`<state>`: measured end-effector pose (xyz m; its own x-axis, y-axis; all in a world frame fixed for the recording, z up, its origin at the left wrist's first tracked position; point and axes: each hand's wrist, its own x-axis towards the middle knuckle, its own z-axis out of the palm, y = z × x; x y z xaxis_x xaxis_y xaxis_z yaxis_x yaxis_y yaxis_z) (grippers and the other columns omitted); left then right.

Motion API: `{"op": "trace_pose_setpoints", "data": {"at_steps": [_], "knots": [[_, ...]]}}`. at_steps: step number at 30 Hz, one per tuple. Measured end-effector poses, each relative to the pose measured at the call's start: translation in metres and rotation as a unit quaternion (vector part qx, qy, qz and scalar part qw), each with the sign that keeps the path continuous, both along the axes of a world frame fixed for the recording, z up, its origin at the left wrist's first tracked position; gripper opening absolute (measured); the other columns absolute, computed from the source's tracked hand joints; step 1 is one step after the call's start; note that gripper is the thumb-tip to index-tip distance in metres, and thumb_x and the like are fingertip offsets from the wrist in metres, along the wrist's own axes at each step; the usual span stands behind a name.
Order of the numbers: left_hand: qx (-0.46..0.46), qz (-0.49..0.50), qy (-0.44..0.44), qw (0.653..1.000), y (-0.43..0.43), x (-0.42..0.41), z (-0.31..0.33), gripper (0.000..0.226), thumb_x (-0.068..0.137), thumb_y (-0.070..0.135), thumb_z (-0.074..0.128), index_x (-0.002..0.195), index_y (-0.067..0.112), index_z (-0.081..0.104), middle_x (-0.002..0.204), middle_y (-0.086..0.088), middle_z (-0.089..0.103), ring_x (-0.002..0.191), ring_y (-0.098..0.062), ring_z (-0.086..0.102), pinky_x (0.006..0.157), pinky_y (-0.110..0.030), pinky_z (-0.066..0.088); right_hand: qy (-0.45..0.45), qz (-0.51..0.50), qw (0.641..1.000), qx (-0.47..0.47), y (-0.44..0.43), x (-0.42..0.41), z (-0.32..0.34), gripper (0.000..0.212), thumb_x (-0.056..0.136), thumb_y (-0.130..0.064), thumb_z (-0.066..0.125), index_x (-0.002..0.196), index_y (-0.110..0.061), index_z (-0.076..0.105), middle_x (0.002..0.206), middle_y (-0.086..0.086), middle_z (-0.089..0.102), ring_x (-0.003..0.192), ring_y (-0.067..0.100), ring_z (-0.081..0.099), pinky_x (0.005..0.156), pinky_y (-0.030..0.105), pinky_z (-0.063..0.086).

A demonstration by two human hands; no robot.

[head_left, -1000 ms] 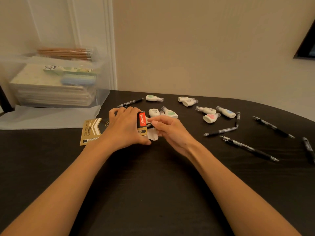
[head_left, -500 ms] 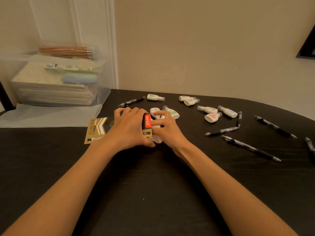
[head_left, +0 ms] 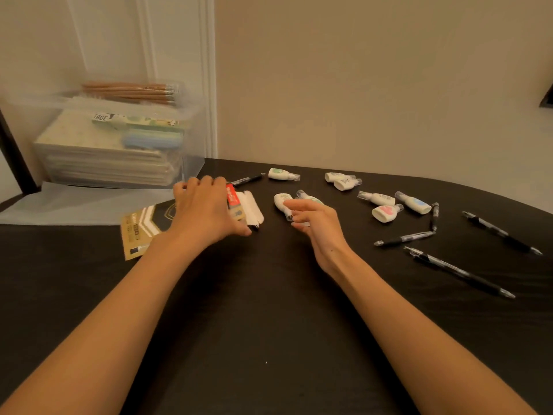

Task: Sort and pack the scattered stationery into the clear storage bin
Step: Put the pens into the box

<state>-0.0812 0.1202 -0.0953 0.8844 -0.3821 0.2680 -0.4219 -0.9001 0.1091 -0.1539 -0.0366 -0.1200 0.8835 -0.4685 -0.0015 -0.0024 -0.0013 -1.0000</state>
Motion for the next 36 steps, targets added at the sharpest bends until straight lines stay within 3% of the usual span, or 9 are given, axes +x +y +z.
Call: {"op": "trace_pose_setpoints", "data": {"at_steps": [4, 7, 11, 13, 16, 19, 24, 29, 36], "knots": [[-0.010, 0.105, 0.012, 0.994, 0.012, 0.021, 0.003, 0.088, 0.062, 0.058, 0.076, 0.128, 0.009, 0.044, 0.130, -0.014, 0.048, 0.122, -0.033, 0.040, 0.098, -0.038, 0.029, 0.026, 0.007, 1.000, -0.001, 0.007, 0.021, -0.003, 0.033, 0.084, 0.012, 0.042, 0.092, -0.006, 0.069, 0.106, 0.013, 0.064, 0.086, 0.010, 0.060, 0.071, 0.018, 0.052], [-0.001, 0.140, 0.044, 0.989, 0.016, 0.037, -0.001, 0.084, 0.060, 0.057, 0.078, 0.122, 0.008, 0.048, 0.127, -0.015, 0.050, 0.121, -0.033, 0.041, 0.097, -0.037, 0.029, 0.081, 0.004, 0.987, -0.135, 0.021, 0.045, -0.009, 0.022, 0.091, -0.001, 0.046, 0.097, -0.006, 0.067, 0.097, 0.009, 0.064, 0.075, 0.009, 0.057, 0.066, 0.020, 0.049], [0.018, 0.139, 0.062, 0.988, 0.015, 0.046, -0.007, 0.080, 0.061, 0.058, 0.077, 0.121, 0.011, 0.050, 0.126, -0.014, 0.050, 0.121, -0.032, 0.040, 0.096, -0.036, 0.029, 0.113, -0.034, 0.943, -0.311, 0.032, 0.078, -0.009, 0.028, 0.089, -0.023, 0.058, 0.087, 0.004, 0.067, 0.086, 0.018, 0.066, 0.081, 0.026, 0.061, 0.080, 0.039, 0.049], [0.023, 0.133, 0.064, 0.989, 0.013, 0.049, -0.009, 0.081, 0.063, 0.058, 0.076, 0.123, 0.011, 0.048, 0.127, -0.014, 0.049, 0.122, -0.032, 0.039, 0.097, -0.036, 0.028, 0.151, -0.021, 0.920, -0.361, 0.033, 0.095, -0.009, 0.029, 0.085, -0.031, 0.065, 0.083, -0.002, 0.064, 0.078, 0.011, 0.063, 0.080, 0.024, 0.061, 0.073, 0.037, 0.048], [0.027, 0.119, 0.062, 0.991, 0.009, 0.049, -0.011, 0.081, 0.065, 0.058, 0.074, 0.125, 0.012, 0.047, 0.129, -0.013, 0.047, 0.123, -0.031, 0.038, 0.097, -0.037, 0.028, 0.193, -0.016, 0.901, -0.388, 0.030, 0.108, -0.006, 0.027, 0.082, -0.027, 0.068, 0.094, -0.004, 0.060, 0.090, 0.009, 0.063, 0.083, 0.022, 0.060, 0.057, 0.027, 0.040], [0.030, 0.101, 0.059, 0.993, 0.006, 0.048, -0.013, 0.081, 0.065, 0.059, 0.073, 0.126, 0.013, 0.046, 0.129, -0.012, 0.047, 0.124, -0.030, 0.037, 0.098, -0.038, 0.028, 0.196, -0.014, 0.927, -0.320, 0.025, 0.101, -0.002, 0.025, 0.080, -0.024, 0.068, 0.092, -0.005, 0.058, 0.079, 0.006, 0.056, 0.066, 0.015, 0.051, 0.050, 0.022, 0.036], [0.044, 0.048, 0.049, 0.997, -0.001, 0.037, -0.012, 0.087, 0.064, 0.064, 0.071, 0.130, 0.015, 0.042, 0.133, -0.009, 0.045, 0.126, -0.029, 0.036, 0.100, -0.039, 0.026, 0.107, 0.017, 0.993, -0.038, 0.011, 0.068, 0.006, 0.004, 0.087, -0.006, 0.056, 0.083, -0.004, 0.057, 0.071, 0.006, 0.052, 0.051, 0.009, 0.045, 0.042, 0.017, 0.037], [0.068, -0.020, 0.061, 0.996, -0.010, 0.018, -0.009, 0.091, 0.065, 0.067, 0.068, 0.136, 0.018, 0.037, 0.135, -0.006, 0.044, 0.127, -0.026, 0.037, 0.103, -0.039, 0.024, 0.015, -0.003, 0.991, 0.134, -0.005, 0.035, 0.009, 0.027, 0.090, -0.008, 0.054, 0.116, 0.002, 0.053, 0.084, 0.009, 0.055, 0.051, 0.012, 0.060, 0.049, 0.019, 0.048], [0.055, -0.108, 0.094, 0.988, -0.030, -0.012, -0.002, 0.090, 0.066, 0.067, 0.066, 0.138, 0.023, 0.035, 0.134, -0.001, 0.045, 0.128, -0.023, 0.037, 0.107, -0.040, 0.020, -0.061, 0.016, 0.977, 0.203, -0.019, 0.004, 0.004, 0.010, 0.091, -0.007, 0.056, 0.101, -0.005, 0.057, 0.092, 0.009, 0.067, 0.079, 0.015, 0.069, 0.074, 0.024, 0.057]]}}
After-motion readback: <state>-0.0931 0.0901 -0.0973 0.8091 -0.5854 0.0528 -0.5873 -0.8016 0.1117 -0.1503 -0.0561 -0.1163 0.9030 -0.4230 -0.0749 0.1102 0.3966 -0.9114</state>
